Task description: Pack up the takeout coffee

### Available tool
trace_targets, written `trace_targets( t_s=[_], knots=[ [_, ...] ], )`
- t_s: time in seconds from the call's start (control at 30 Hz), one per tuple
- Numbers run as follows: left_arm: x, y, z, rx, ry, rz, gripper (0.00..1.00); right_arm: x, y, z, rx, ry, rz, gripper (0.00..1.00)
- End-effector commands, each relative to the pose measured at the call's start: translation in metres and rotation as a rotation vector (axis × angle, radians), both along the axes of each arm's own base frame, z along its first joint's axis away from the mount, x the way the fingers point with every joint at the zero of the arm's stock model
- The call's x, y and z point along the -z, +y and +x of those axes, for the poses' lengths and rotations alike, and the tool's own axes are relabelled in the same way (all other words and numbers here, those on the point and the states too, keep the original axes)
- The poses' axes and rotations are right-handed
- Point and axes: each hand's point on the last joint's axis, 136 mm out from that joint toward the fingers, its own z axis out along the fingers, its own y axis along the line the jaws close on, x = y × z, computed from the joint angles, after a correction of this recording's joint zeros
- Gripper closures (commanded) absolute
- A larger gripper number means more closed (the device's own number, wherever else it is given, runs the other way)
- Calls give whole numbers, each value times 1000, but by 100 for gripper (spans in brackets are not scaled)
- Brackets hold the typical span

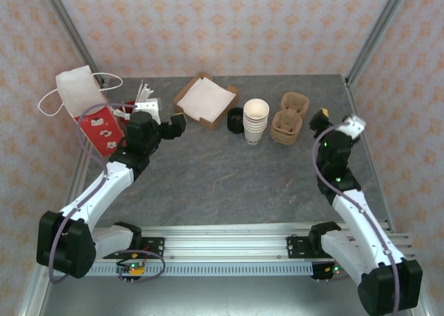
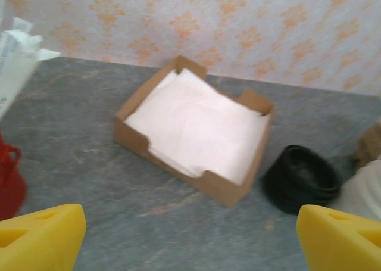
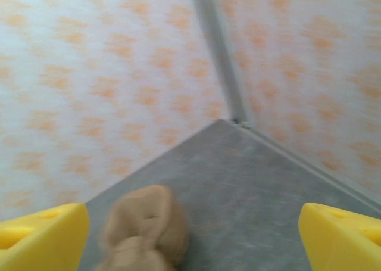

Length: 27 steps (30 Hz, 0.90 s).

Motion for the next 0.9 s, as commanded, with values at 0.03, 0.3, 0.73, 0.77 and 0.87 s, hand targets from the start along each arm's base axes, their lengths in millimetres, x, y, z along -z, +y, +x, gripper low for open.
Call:
trace_targets(
  t_s=[0.03,0.3,0.73,0.77,0.87],
  knots=[
    [-5,-36,-21,71,154,-95,11,27,83,13,-320,360,-34,17],
    [-13,-80,-35,226,204,-29,12,28,161,36,-538,598,-4,26],
    [-7,-81,-39,218,211,25,12,61,171,72,-478,775,-89,60],
    [-7,-81,-40,218,210,29,12,63,172,74,-479,781,-91,61],
    [-7,-78,-40,208,210,35,12,68,175,80,-481,798,-98,67]
  ],
)
